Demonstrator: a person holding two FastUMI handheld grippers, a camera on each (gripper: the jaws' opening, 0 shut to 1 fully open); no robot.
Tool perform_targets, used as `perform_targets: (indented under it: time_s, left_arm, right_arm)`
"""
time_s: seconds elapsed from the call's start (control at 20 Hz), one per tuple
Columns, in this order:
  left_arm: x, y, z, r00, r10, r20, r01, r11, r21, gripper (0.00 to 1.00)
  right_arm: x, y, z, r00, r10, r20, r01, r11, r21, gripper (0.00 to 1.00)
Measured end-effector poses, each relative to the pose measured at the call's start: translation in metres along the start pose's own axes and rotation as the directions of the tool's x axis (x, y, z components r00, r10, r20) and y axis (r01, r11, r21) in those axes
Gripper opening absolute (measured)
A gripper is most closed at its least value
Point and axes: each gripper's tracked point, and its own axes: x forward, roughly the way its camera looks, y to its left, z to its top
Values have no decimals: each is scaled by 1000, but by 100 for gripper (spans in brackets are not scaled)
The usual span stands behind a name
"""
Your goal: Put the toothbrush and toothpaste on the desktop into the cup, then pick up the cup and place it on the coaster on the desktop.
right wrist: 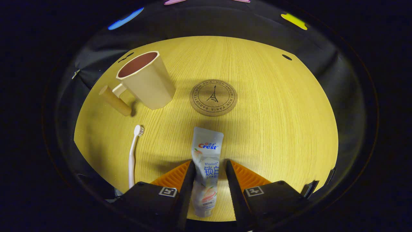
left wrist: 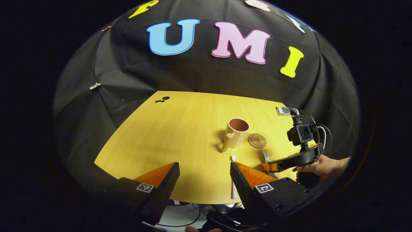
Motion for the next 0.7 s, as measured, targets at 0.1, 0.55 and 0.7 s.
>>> perform_targets:
  time_s: [0.1, 0.55, 0.7]
  left_arm:
    - [7, -5, -1, 1000, -16, -7, 16, 1000, 5, 98]
    - [36, -38, -15, 985, -147, -91, 150, 988, 31, 94]
    - [53, -49, -24, 975, -175, -140, 182, 982, 41, 94]
  right_arm:
    - [2, 2, -2, 999, 0, -35, 0, 1000, 10, 51]
    - [-3, -2, -12, 989, 38, -146, -23, 994, 105, 29]
    - [-11, -7, -21, 989, 45, -139, -29, 993, 115, 28]
